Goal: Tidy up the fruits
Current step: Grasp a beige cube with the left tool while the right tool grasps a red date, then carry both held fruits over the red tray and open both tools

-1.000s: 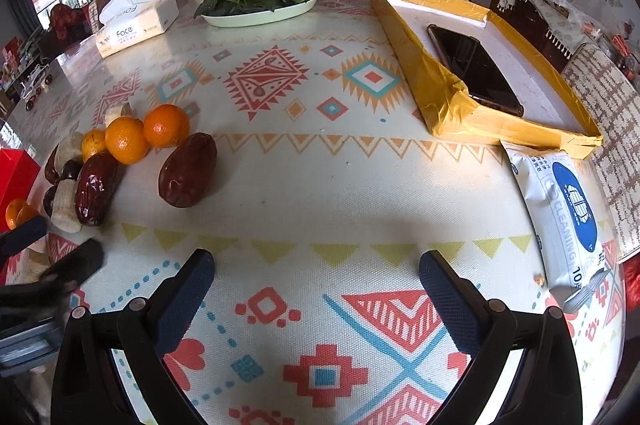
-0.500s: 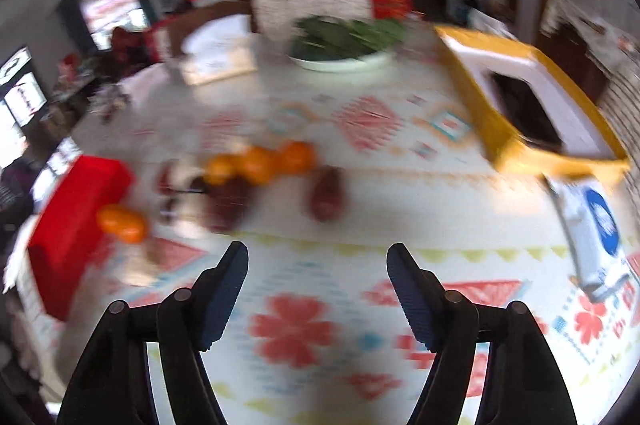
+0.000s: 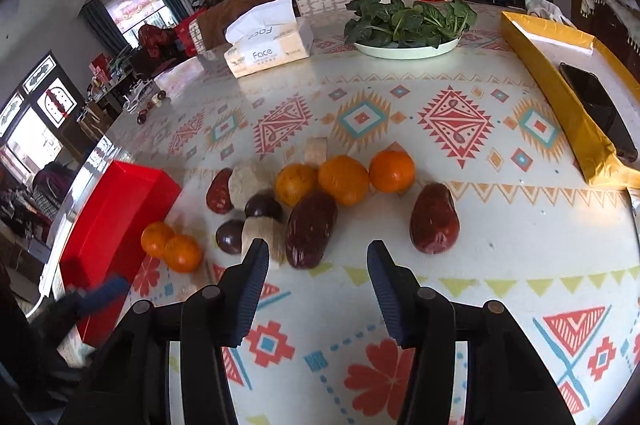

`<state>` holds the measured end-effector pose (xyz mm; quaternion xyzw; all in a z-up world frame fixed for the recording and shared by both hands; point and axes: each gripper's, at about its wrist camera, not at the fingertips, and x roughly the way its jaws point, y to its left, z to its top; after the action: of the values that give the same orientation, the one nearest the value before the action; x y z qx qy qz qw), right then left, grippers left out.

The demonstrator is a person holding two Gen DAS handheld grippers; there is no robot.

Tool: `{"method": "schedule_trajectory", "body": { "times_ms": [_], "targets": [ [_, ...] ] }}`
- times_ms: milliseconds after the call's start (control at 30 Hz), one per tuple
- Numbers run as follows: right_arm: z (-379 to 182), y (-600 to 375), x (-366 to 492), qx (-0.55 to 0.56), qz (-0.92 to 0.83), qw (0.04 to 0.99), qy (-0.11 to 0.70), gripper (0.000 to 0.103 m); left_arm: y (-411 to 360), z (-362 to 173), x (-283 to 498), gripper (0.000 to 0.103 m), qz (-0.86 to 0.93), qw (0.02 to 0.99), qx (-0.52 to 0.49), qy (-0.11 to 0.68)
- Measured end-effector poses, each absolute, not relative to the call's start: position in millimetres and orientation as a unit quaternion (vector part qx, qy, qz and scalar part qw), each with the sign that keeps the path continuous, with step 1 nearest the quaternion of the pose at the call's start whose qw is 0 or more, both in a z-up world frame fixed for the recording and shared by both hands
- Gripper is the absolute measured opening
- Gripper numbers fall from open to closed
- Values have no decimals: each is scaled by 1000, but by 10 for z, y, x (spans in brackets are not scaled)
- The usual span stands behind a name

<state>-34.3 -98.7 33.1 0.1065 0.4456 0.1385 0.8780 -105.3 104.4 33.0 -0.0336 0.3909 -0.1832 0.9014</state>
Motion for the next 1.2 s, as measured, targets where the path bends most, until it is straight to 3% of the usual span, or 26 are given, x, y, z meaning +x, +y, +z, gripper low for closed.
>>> {"method": "schedule_trajectory", "body": {
  "times_ms": [133, 267, 467, 533, 567, 600, 933, 1200],
  "targets": [
    [325, -933, -246, 104, 134, 877, 449, 56, 894, 230, -995, 56, -185, 895, -23, 405],
    [251, -875, -152, 104, 132, 872, 460, 46, 786, 140, -916, 56, -180, 888, -16, 423],
    [159, -836, -65, 108, 126, 867, 471, 44, 725, 62, -813, 56, -170, 879, -14, 445],
    [148, -835, -51, 108, 126, 865, 473, 36, 686, 67, -813, 56, -168, 880, -6, 445],
    [141, -835, -50, 110, 128, 864, 475, 34, 675, 71, -818, 48, -167, 880, -3, 444],
    [135, -834, -50, 112, 129, 863, 475, 33, 663, 70, -827, 30, -163, 882, 2, 442],
    [371, -778, -301, 124, 151, 871, 451, 32, 1006, 274, -975, 30, -164, 890, -62, 420],
    [718, -245, -594, 97, 210, 873, 429, 32, 1774, 592, -1148, 30, -97, 918, -114, 368]
  ]
}}
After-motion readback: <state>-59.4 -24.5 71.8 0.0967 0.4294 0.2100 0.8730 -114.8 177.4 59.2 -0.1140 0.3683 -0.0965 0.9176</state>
